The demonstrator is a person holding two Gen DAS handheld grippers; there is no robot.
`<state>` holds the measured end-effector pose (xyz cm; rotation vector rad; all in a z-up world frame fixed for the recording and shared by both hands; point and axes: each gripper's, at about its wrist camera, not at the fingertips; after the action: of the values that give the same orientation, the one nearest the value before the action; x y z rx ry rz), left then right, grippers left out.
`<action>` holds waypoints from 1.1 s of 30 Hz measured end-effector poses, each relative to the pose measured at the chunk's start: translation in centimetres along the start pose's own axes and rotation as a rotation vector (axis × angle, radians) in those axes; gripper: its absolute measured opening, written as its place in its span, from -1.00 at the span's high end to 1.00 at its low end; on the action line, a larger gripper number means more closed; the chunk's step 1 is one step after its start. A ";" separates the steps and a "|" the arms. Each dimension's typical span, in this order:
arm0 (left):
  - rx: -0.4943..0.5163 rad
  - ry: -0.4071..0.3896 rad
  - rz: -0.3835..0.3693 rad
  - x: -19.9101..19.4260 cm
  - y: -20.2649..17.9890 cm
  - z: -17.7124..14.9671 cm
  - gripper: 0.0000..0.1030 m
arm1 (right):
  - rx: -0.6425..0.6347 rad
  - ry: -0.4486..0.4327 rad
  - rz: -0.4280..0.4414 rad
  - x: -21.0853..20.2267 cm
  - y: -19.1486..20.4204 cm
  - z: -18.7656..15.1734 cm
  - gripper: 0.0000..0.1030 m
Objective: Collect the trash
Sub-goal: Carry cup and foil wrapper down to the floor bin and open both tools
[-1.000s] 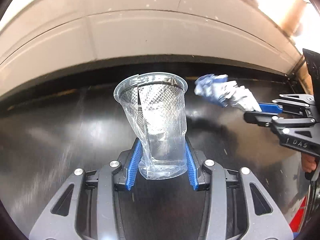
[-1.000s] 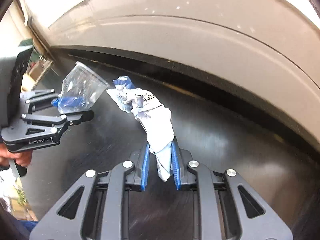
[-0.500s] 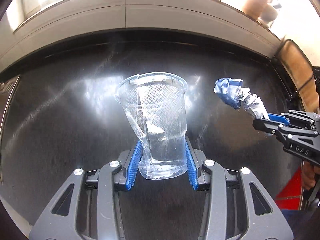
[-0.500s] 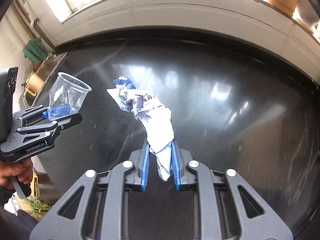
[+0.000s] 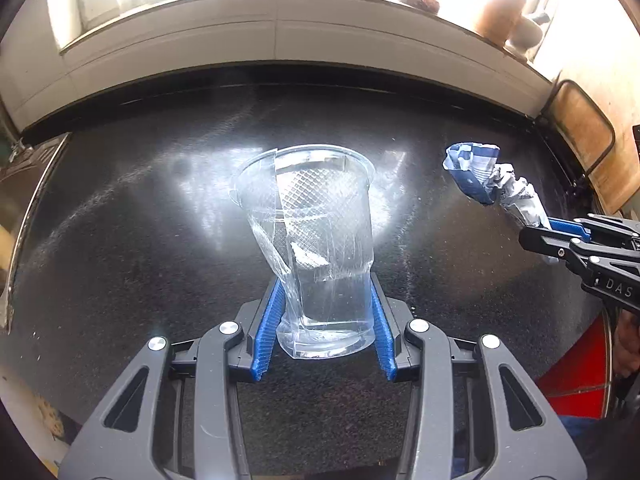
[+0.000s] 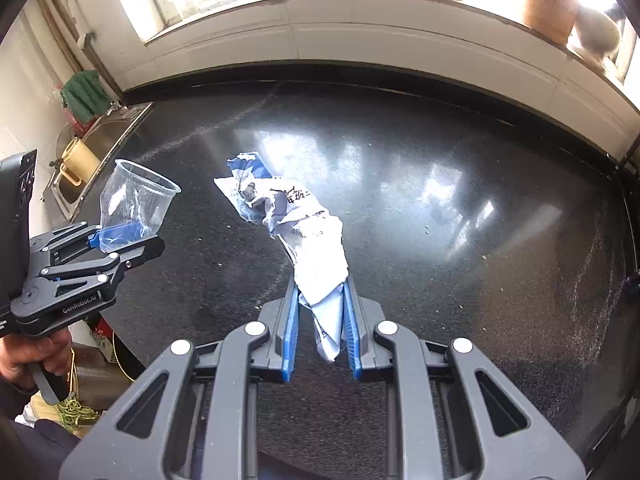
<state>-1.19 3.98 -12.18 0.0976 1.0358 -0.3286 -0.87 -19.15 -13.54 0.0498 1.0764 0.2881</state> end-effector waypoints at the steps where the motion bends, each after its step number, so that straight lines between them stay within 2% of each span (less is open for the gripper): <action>1: -0.013 -0.009 0.010 -0.5 0.4 -0.3 0.21 | -0.008 -0.002 0.004 -0.1 0.3 0.0 0.60; 7: -0.125 -0.056 0.102 -4.3 4.2 -2.9 0.20 | -0.105 -0.010 0.082 0.4 5.3 0.8 0.60; 13: -0.278 -0.063 0.234 -8.6 8.7 -8.7 0.20 | -0.267 0.025 0.204 2.1 13.6 1.1 0.59; 16: -0.369 -0.050 0.296 -10.7 11.2 -12.8 0.20 | -0.352 0.073 0.277 3.3 18.4 0.4 0.59; 22: -0.557 -0.005 0.388 -13.4 15.0 -21.5 0.20 | -0.517 0.201 0.410 5.7 28.1 -3.3 0.59; 26: -0.673 0.029 0.428 -14.3 17.1 -27.3 0.20 | -0.597 0.281 0.450 6.8 33.5 -6.2 0.59; 31: -0.786 0.059 0.431 -14.2 19.2 -33.1 0.20 | -0.674 0.371 0.445 8.6 38.9 -10.2 0.59; 33: -0.811 0.067 0.426 -13.6 19.7 -34.1 0.20 | -0.685 0.389 0.431 9.5 40.1 -11.3 0.59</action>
<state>-29.61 33.64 -19.39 -0.4004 1.1165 0.4935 -14.86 20.76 -19.88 -0.4071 1.2953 1.0768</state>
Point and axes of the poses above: each gripper's, at about its wrist camera, not at the fingertips, and x roughly the way its jaws point, y to its left, z to its top, and after that the axes turned 6 degrees about x, right-handed
